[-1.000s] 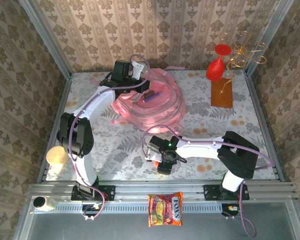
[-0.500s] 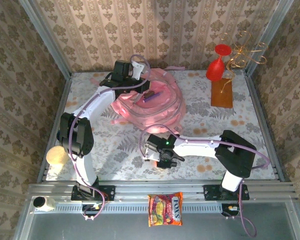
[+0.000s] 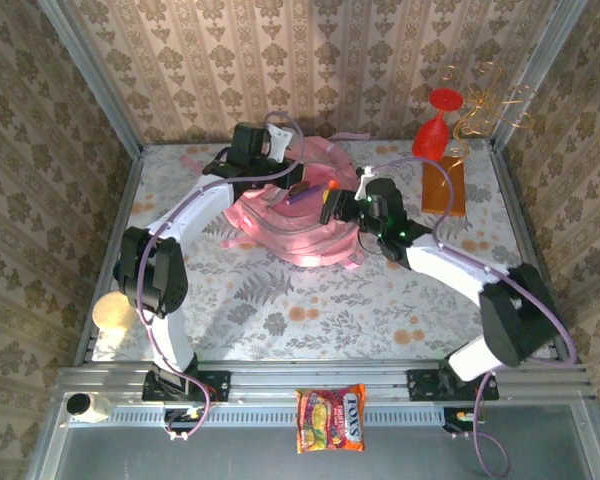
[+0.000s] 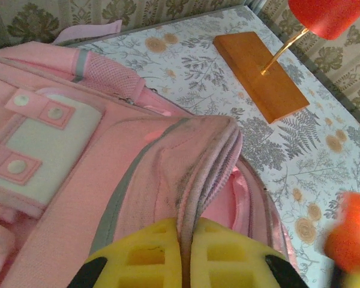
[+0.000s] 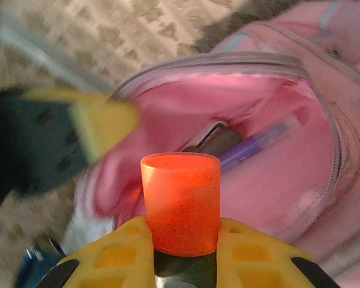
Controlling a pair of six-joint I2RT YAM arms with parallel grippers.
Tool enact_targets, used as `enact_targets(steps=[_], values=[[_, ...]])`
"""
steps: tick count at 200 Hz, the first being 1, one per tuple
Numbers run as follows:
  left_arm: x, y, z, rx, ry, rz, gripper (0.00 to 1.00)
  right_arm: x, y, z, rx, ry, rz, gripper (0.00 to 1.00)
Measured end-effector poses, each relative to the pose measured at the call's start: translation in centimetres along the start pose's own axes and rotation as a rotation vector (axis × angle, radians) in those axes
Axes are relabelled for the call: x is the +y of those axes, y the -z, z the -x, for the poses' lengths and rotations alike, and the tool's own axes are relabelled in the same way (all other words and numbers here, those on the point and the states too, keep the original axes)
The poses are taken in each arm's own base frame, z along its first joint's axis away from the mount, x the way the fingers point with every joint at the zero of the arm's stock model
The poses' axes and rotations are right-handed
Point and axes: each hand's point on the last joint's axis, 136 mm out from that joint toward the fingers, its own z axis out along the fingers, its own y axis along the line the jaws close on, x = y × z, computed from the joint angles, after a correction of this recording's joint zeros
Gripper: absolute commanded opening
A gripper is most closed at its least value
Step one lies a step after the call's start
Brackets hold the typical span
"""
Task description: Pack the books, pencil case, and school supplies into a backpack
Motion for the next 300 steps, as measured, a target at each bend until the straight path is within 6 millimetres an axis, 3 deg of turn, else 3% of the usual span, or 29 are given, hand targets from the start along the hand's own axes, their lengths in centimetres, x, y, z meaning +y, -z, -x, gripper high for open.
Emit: enact_targets(steps=[35,55,76,120,152,191,216,240,264,280,300], values=[[-1.8,-0.5,-1.0,0.017,-0.017,-0.002,0.0,-3.2,-4.9,-1.5,-0.004,-0.336,-0.057,0.23],[-2.1,-0.6,-1.3,0.02,-0.017,0.001,0.0,-2.8,-6.5,-0.9,-0.024,-0.43,-0.051,0.27],[-2.3,-0.7,-1.3,0.011,-0.021,-0.001,0.0,-1.5,-7.5,0.0,-0.039,-0.476,-0.019,0.41],[-2.2,-0.4,-0.9,-0.006,-0.004,0.015,0.0,-2.2,-7.4,-0.8,-0.009,-0.438,-0.07,0.57],[-2.4,-0.5,-0.9,-0.006,0.016,0.016,0.0,-1.8,-4.1,-0.7,0.024,-0.302,-0.109,0.6],[-2.1,-0.1,-1.1,-0.016,0.074,0.047,0.0,-0.4,2.4,0.4,0.025,-0.112,-0.114,0.6],[-2.6,0.7,-2.2,-0.033,0.118,0.073,0.0,-3.0,5.1,-0.2,0.051,-0.048,-0.183,0.56],[-3.6,1.4,-3.7,-0.044,0.153,0.087,0.0,-7.6,5.1,-1.5,0.125,-0.054,-0.28,0.44],[-5.1,1.9,-5.2,-0.05,0.173,0.1,0.0,-11.2,3.6,-3.0,0.224,-0.076,-0.337,0.36],[-6.0,2.0,-6.0,-0.056,0.177,0.112,0.0,-12.3,2.6,-3.9,0.288,-0.082,-0.343,0.28],[-6.6,1.7,-6.9,-0.048,0.178,0.13,0.05,-12.1,1.0,-3.3,0.32,-0.068,-0.317,0.21]])
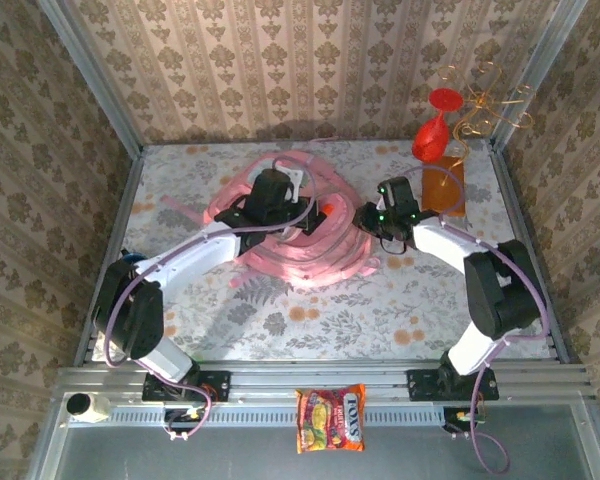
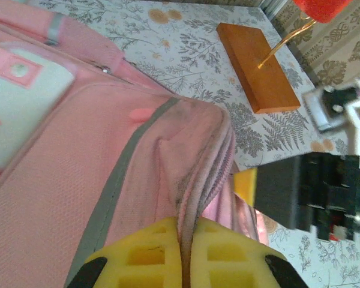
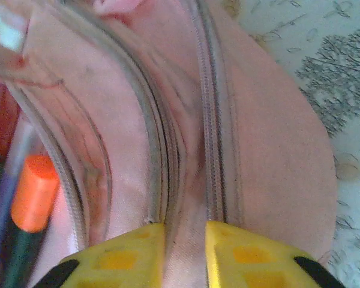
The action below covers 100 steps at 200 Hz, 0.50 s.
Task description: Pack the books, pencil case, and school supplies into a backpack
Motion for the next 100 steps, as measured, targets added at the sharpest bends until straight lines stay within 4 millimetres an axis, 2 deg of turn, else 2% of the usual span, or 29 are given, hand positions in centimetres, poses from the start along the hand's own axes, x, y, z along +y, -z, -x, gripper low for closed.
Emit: enact_targets(steps=[23,42,56,83,100], values=[[-0.2,-0.5,-0.6,0.01,-0.004,0.008,0.14,1.3,-0.9,2.3,0.005,0.032,0.03,0.19],[-0.5,-1.5,-1.1,0.037,0.0,-0.012,0.34,2.3,-1.6,4.5,-0.003,0.07,0.049,0.22],[-1.5,-1.8,-1.3,0.054,-0.019,-0.045,0.47,2.8,-1.4,5.7,-0.018,0.11,0.048,0.29],[-2.9,-0.5,-1.0,0.041,-0.091,-0.102,0.62,2.4,0.1,5.9,-0.035,0.191,-0.011,0.44],[-3.0,2.0,-1.2,0.016,-0.198,-0.13,0.67,1.6,2.2,4.5,-0.039,0.234,-0.059,0.5]])
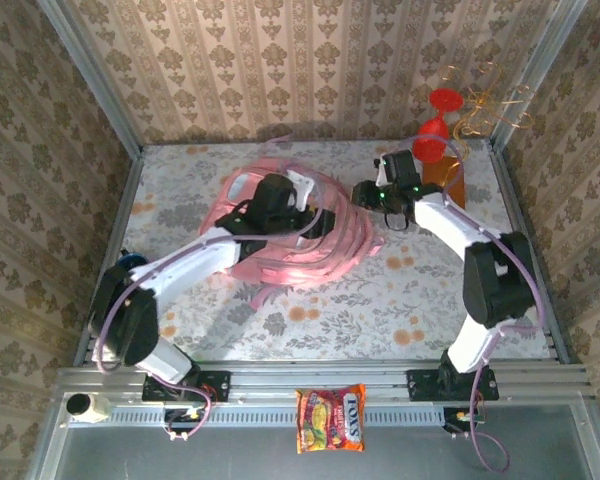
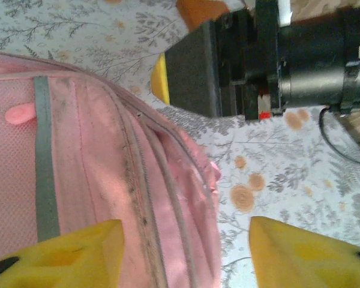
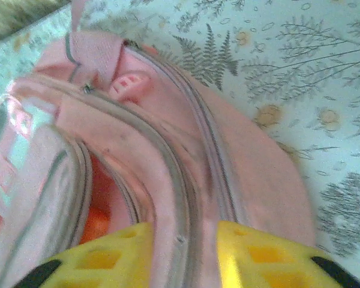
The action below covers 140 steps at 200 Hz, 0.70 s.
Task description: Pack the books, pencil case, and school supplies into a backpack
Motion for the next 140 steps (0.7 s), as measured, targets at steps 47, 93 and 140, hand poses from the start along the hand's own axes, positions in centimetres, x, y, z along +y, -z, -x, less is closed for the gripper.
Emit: enact_targets(steps=[47,93,140], values=[[3.6,6.3,-2.7,-0.04,-0.466,0.112,0.75,2.6,5.2,-4.3,-0.002,0.098,0.031,0.53],[7.1,5.9,-10.3,0.118,-0.903,0.076,0.84,2.7,5.4,-5.1,0.035,0.105,0.053,0.53],[8.9,3.4,-9.4,0.168,-1.116,0.018,0.61,3.2,5.0,-6.2,0.071,0.099,0.09,0.53]])
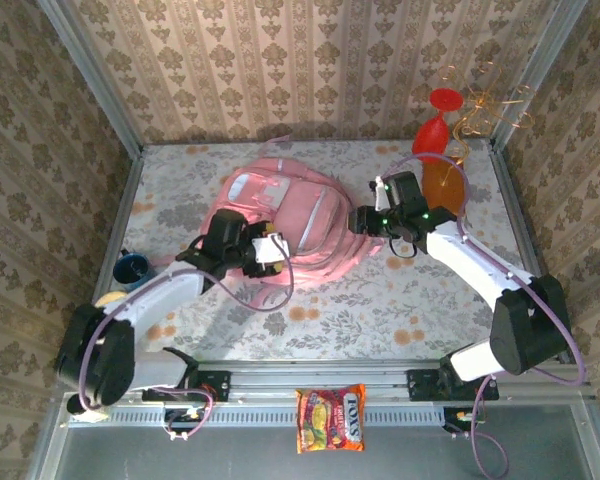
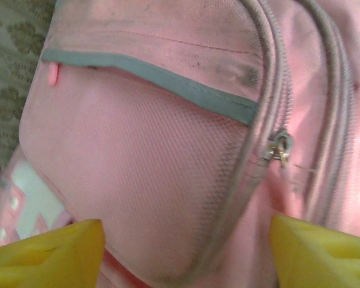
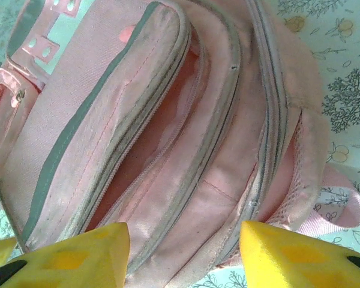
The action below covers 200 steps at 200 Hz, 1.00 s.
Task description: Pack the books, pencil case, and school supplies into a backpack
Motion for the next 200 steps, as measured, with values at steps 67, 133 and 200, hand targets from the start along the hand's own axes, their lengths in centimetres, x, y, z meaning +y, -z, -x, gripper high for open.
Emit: enact_targets(steps=[67,133,200], values=[[-0.2,-0.9,-0.5,0.0,-0.047,-0.084,0.37,0.2,-0.6,-2.0,0.047,-0.029,0.01,0.53],[-1.5,-2.0,-1.6,0.007,0.014,-0.146,0.03,6.4,-1.1,-4.0,0.069,0.021,0.167,0.52],[-0.7,-1.4,0.9,-0.101,0.227,-0.129,0.0,14.1,-1.3,-6.6,0.012,0.068,0.31,0.52]])
